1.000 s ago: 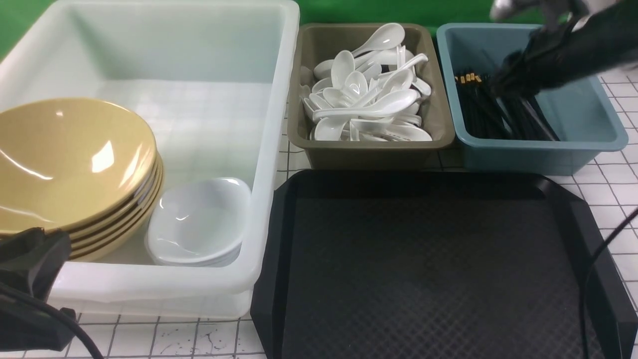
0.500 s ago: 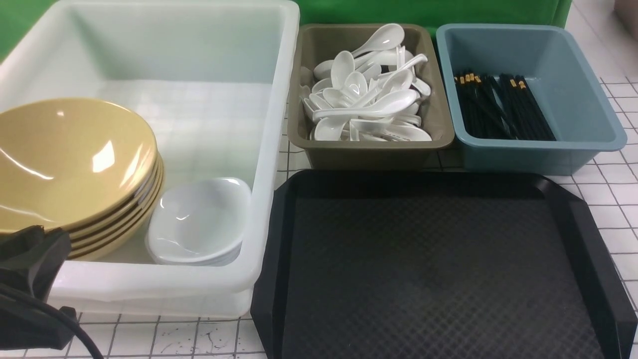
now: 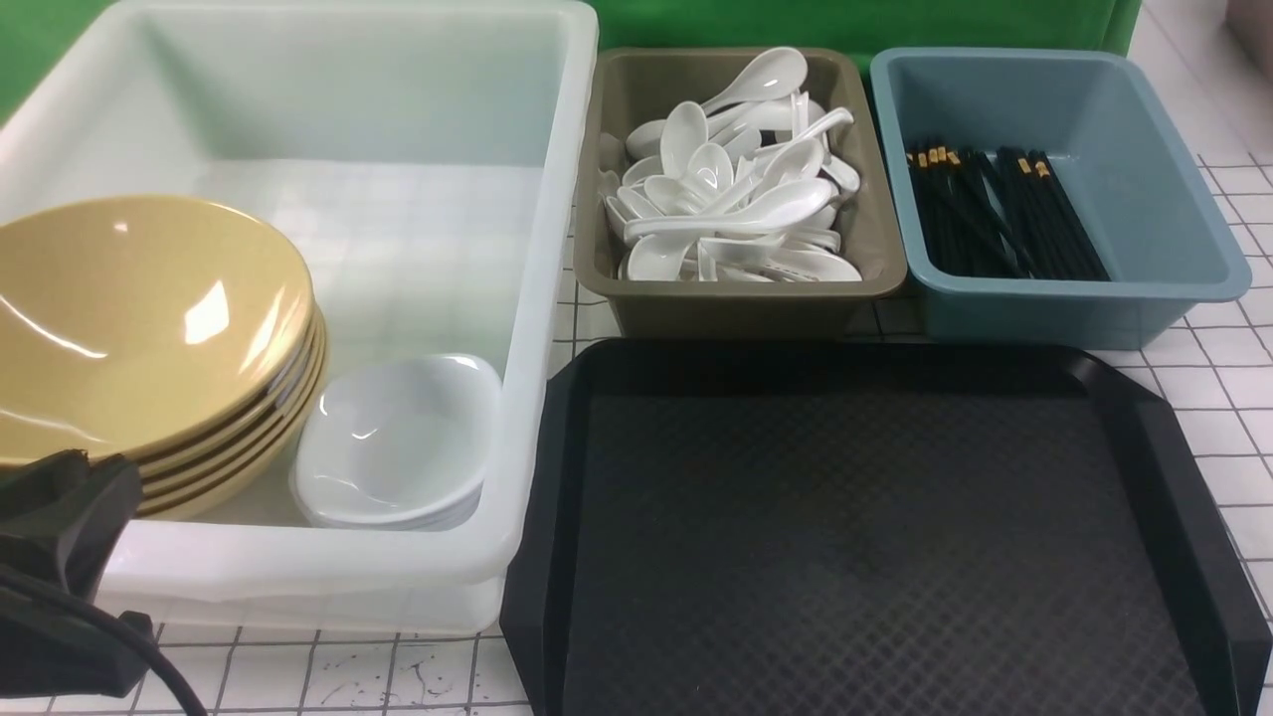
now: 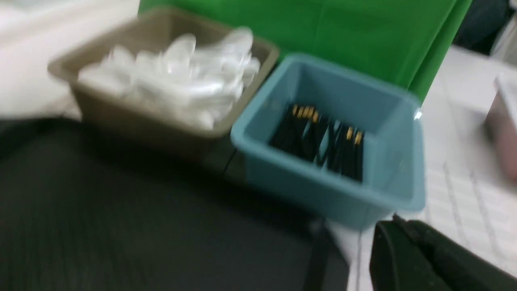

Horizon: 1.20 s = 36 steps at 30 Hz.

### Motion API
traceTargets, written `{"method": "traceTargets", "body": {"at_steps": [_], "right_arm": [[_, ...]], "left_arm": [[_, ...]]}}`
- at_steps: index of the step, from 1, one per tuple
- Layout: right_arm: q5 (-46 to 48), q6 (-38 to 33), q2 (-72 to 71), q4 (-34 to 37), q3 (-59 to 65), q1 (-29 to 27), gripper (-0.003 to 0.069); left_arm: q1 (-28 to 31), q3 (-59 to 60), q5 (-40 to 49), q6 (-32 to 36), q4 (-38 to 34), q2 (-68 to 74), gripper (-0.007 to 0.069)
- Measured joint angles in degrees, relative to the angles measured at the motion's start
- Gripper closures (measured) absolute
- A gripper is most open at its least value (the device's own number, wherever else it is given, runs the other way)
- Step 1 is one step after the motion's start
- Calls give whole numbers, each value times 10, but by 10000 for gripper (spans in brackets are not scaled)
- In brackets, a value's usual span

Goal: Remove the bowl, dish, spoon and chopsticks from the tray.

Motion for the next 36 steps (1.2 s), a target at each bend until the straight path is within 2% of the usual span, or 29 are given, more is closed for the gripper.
{"method": "traceTargets", "body": {"at_steps": [10,14,18,21,33,36], "right_arm": [[-5,0,-14,2,123,-1,622],[-24,1,-61,2,149,-19,622],[-34,37,-152,2,182,-70,622],[-47,48,-195,2,203,-88,622],[-82,99,-225,-9,243,-97,622],[-79,178,-225,-70,243,-97,622]], "left_arm": [[0,0,-1,0,0,0,482],[0,0,0,0,0,0,482],[0,0,0,0,0,0,482],[0,0,0,0,0,0,482],[0,0,0,0,0,0,482],[0,0,0,0,0,0,482]]}}
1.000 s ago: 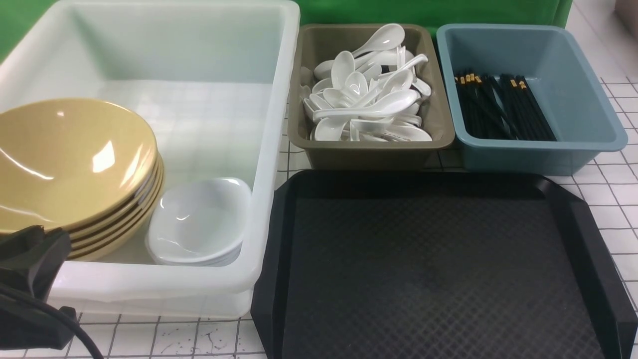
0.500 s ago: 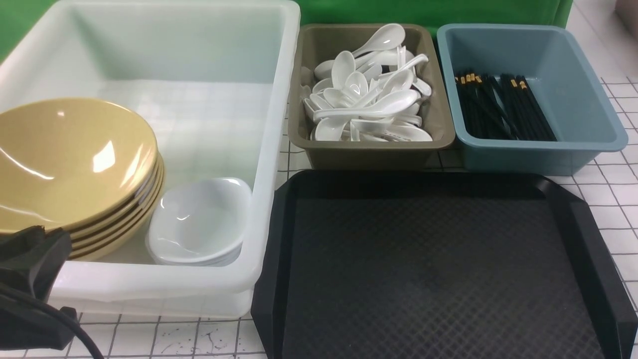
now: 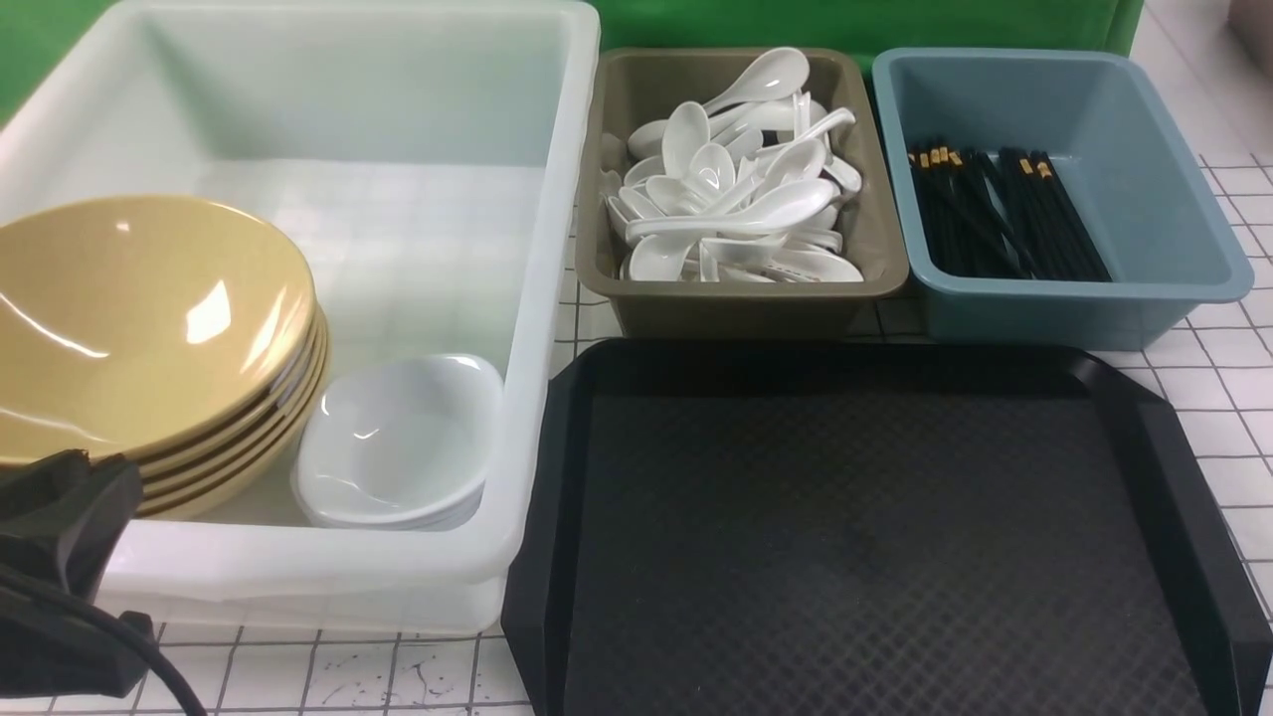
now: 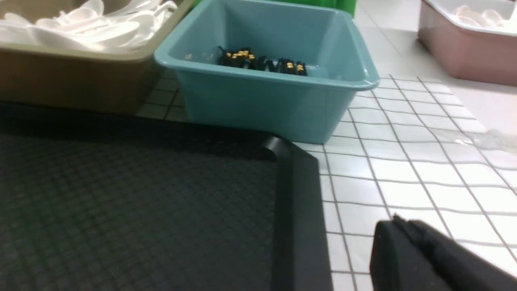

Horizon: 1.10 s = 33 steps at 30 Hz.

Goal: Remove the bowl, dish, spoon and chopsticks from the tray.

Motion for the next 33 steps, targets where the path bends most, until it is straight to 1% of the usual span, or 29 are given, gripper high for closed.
{"method": "traceTargets", "body": {"at_steps": [2,5,10,33], "right_arm": [[5,45,0,-43,0,0,622],[11,56,0,-58,0,0,622],[28,57,0,-58,0,0,621],[29,56,0,-58,0,0,612]], "left_arm": [[0,0,0,0,0,0,482],[0,0,0,0,0,0,482],[0,0,0,0,0,0,482],[0,2,-2,0,0,0,482]]}}
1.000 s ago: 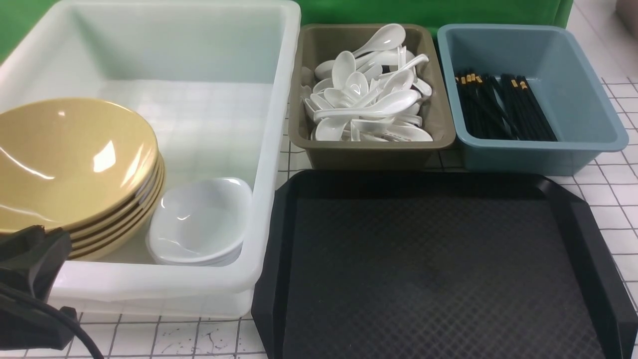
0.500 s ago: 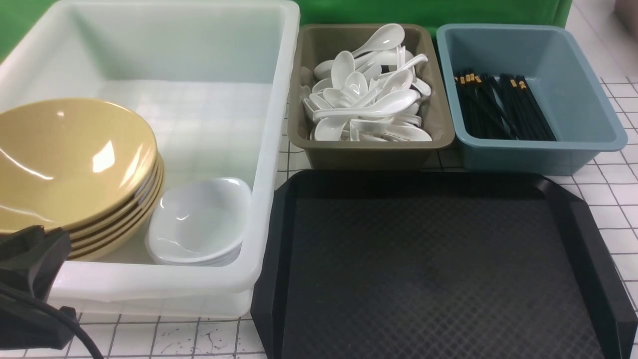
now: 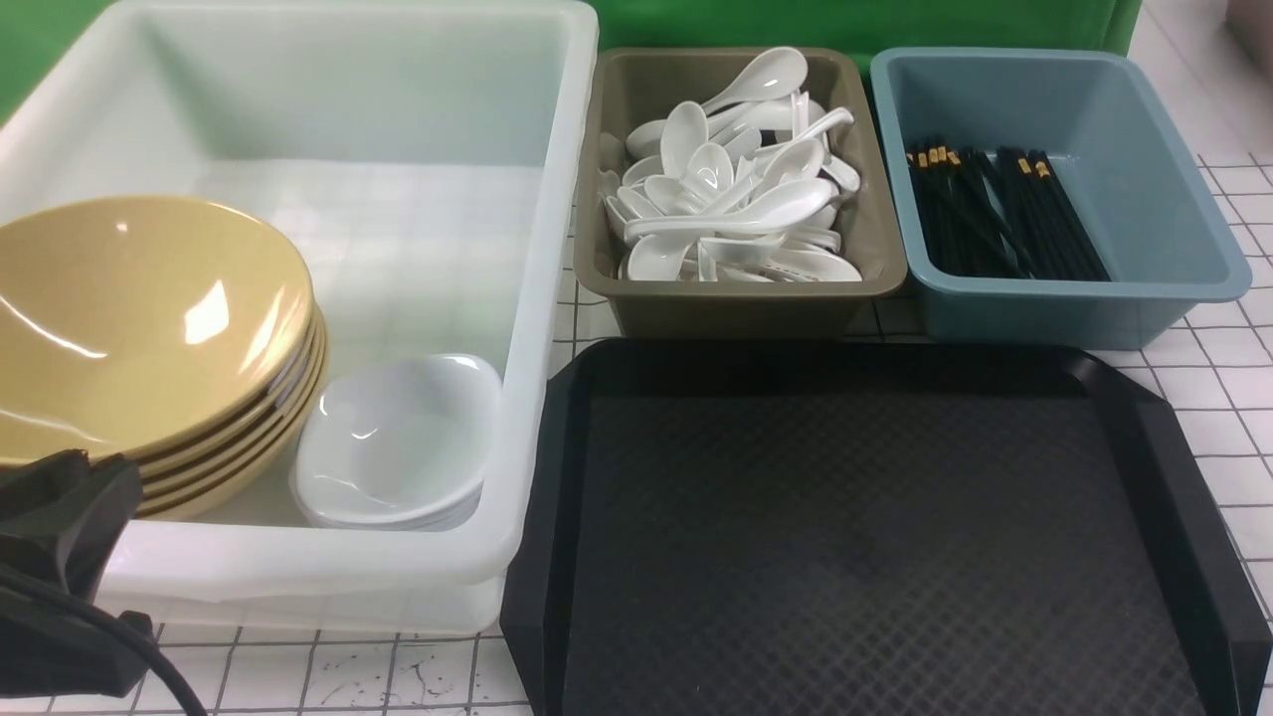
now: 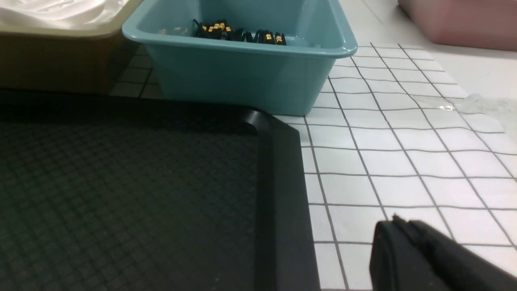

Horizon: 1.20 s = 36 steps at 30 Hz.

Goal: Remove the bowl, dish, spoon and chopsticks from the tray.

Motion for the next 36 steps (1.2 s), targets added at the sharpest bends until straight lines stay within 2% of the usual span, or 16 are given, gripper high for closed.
{"method": "traceTargets", "body": {"at_steps": [4,10,12,15,18,22,36], "right_arm": [[1,0,0,0,0,0,610],[1,0,0,0,0,0,610],[1,0,0,0,0,0,610],[1,0,0,0,0,0,607],[1,0,0,0,0,0,604],[1,0,0,0,0,0,602],[1,1,0,0,0,0,587]], "left_arm": [[0,24,-5,0,0,-20,482],[24,83,-3,-21,12,-124,486],[30,100,-3,-28,14,-166,513],[34,135,-4,-37,36,-226,603],[34,172,-4,-57,68,-238,630],[34,203,1,-106,86,-238,636],[34,204,4,-111,87,-238,636]]}}
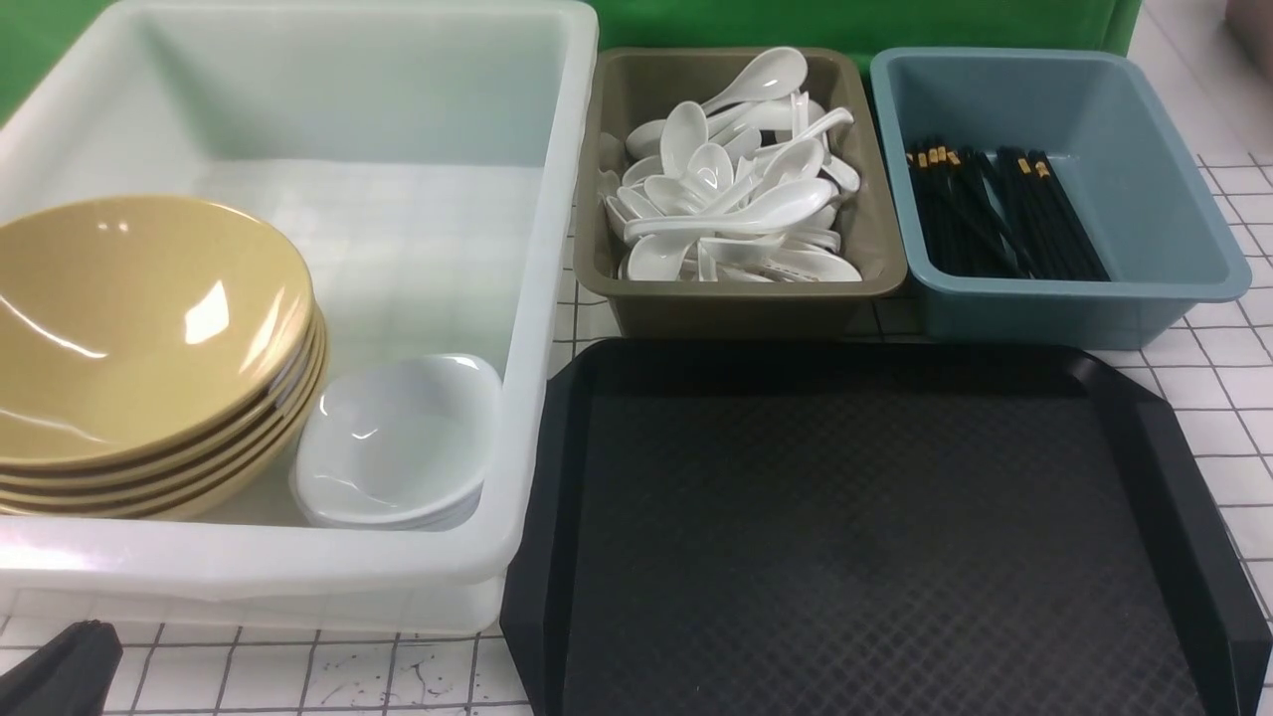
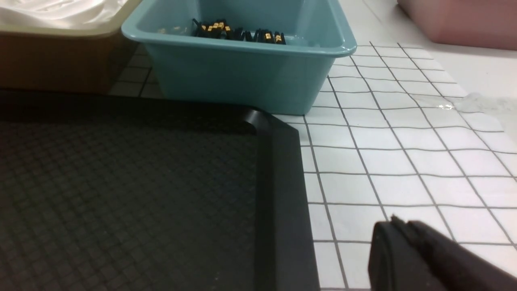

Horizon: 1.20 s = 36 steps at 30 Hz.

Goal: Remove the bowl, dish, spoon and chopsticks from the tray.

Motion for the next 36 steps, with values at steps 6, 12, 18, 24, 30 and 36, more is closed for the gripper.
{"method": "traceTargets", "body": {"at_steps": [6,12,18,24,30,36], "right_arm": [[0,0,0,0,0,0,582],[0,0,0,0,0,0,582],[0,0,0,0,0,0,580],[0,0,0,0,0,0,580],[0,0,0,0,0,0,571],[0,1,0,0,0,0,563]], "left_arm": [[0,0,0,0,-1,0,636],[0,0,0,0,-1,0,636],[0,0,0,0,-1,0,636],[0,0,0,0,-1,0,636],[0,0,0,0,-1,0,636],[0,0,1,1,-1,0,636]]}}
